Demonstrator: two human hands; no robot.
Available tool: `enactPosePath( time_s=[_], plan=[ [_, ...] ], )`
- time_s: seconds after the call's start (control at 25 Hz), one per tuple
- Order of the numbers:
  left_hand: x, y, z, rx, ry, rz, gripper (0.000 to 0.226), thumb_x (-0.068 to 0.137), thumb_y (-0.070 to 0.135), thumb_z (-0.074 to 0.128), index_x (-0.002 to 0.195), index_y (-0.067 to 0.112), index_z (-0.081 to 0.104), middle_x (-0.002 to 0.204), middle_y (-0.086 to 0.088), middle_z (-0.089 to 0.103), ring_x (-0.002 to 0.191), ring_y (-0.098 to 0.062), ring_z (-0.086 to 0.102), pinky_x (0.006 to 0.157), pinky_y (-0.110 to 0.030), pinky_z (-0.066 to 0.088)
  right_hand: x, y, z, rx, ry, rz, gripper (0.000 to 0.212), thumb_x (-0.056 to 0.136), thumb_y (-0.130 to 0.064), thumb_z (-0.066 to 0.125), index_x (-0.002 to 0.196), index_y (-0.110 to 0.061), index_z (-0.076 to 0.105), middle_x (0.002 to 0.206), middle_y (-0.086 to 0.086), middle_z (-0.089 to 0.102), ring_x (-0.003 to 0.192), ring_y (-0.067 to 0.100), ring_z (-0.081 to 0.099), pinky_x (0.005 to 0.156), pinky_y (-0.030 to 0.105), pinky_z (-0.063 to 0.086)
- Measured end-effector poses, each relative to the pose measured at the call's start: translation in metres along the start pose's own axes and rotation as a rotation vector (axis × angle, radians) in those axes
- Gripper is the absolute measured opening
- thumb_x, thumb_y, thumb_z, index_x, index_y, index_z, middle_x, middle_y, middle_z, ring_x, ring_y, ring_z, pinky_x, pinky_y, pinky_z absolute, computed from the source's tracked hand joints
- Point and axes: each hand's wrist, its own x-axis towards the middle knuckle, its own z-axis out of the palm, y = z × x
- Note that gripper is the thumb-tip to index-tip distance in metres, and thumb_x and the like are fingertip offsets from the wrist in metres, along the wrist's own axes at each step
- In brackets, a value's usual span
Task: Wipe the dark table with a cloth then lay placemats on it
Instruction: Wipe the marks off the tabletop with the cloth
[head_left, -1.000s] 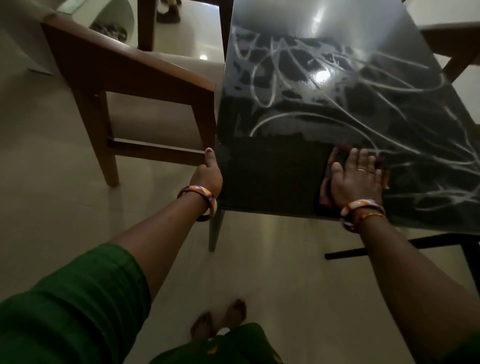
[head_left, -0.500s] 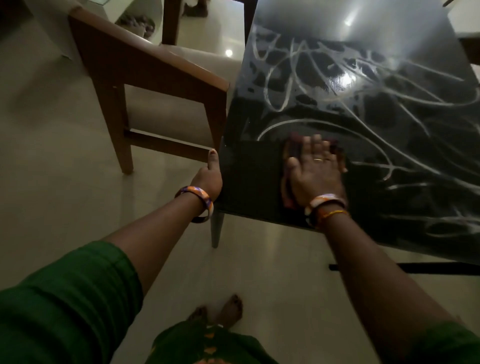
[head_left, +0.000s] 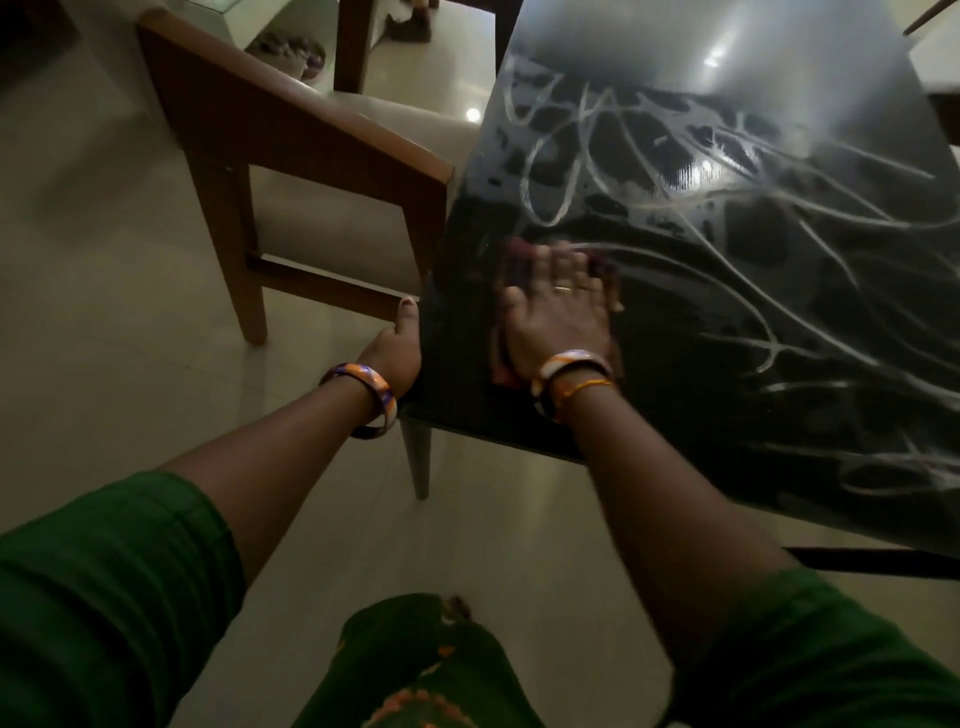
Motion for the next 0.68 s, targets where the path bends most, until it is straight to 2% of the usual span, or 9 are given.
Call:
enactPosePath(
  time_s=[0.08,0.16,0.2,0.28,0.4,0.44,0.48,0.6,0.68],
  plan=[
    [0.001,0.0,0.0,0.0,-0.022,-0.02,0.068,0.096,0.054,0.009,0.135,0.008,0.039,0.116,-0.015,0.053,0.116,-0.032,0.047,0.097,-0.04,0.034,-0.001,0.058,-0.015,-0.006,0.001,0.24,0.06,0.1,-0.04,0.022,0.151,-0.013,0.005,0.159,0.008,-0.002,0.147,0.023,-0.002,0.119,0.038,-0.002],
    [0.002,0.0,0.001,-0.018,-0.025,-0.019,0.068,0.096,0.055,0.009,0.133,0.007,0.041,0.088,-0.006,0.05,0.092,-0.026,0.051,0.089,-0.038,0.034,-0.001,0.079,-0.023,-0.007,0.002,0.424,0.061,0.101,-0.039,0.021,0.151,-0.01,0.004,0.159,0.012,-0.002,0.146,0.026,-0.002,0.119,0.041,0.0],
    [0.003,-0.001,0.001,-0.021,-0.013,-0.022,0.069,0.096,0.055,0.009,0.131,0.006,0.043,0.08,-0.003,0.046,0.079,-0.02,0.049,0.086,-0.037,0.033,0.001,0.068,-0.021,-0.003,0.018,0.431,0.061,0.101,-0.039,0.021,0.151,-0.009,0.004,0.159,0.013,-0.002,0.146,0.027,-0.002,0.119,0.042,0.0],
    [0.005,-0.001,0.002,-0.01,0.007,-0.013,0.069,0.096,0.055,0.009,0.128,0.006,0.046,0.079,-0.003,0.047,0.072,-0.016,0.046,0.085,-0.037,0.034,0.007,0.018,-0.008,0.037,0.013,0.263,0.062,0.101,-0.04,0.022,0.151,-0.01,0.004,0.159,0.012,-0.003,0.146,0.026,-0.004,0.118,0.04,-0.003],
    [0.005,-0.003,0.003,0.001,0.052,0.043,0.068,0.097,0.053,0.01,0.127,0.006,0.05,0.111,-0.015,0.06,0.102,-0.029,0.055,0.096,-0.039,0.039,0.003,-0.056,0.011,0.063,-0.038,-0.089,0.061,0.1,-0.043,0.02,0.152,-0.015,0.002,0.159,0.007,-0.008,0.146,0.022,-0.009,0.115,0.035,-0.01],
    [0.005,-0.002,0.003,0.015,0.062,0.05,0.068,0.097,0.053,0.01,0.127,0.006,0.05,0.117,-0.017,0.059,0.108,-0.031,0.055,0.097,-0.04,0.04,0.005,-0.059,0.011,0.049,-0.052,-0.145,0.06,0.1,-0.043,0.02,0.152,-0.016,0.002,0.159,0.005,-0.007,0.146,0.02,-0.008,0.115,0.034,-0.011],
    [0.004,-0.002,0.004,0.025,0.058,0.048,0.068,0.097,0.053,0.01,0.128,0.006,0.049,0.115,-0.016,0.059,0.106,-0.03,0.055,0.095,-0.039,0.041,0.011,-0.048,0.008,0.028,-0.053,-0.156,0.06,0.1,-0.042,0.02,0.152,-0.017,0.003,0.159,0.004,-0.006,0.146,0.019,-0.007,0.115,0.034,-0.01],
    [0.002,-0.002,0.002,0.033,0.039,0.02,0.067,0.097,0.053,0.01,0.124,0.005,0.048,0.082,-0.005,0.05,0.073,-0.017,0.048,0.07,-0.032,0.038,0.023,0.033,-0.009,-0.005,-0.009,0.076,0.059,0.1,-0.04,0.022,0.152,-0.015,0.006,0.16,0.005,-0.002,0.147,0.021,-0.002,0.118,0.037,-0.003],
    [0.001,-0.001,0.001,0.044,0.035,0.028,0.066,0.097,0.052,0.01,0.12,0.005,0.049,0.077,-0.004,0.047,0.074,-0.018,0.048,0.072,-0.033,0.037,0.022,0.083,-0.024,-0.008,-0.008,0.32,0.06,0.101,-0.038,0.022,0.151,-0.011,0.006,0.159,0.01,0.0,0.147,0.025,-0.001,0.118,0.039,0.0]
  ],
)
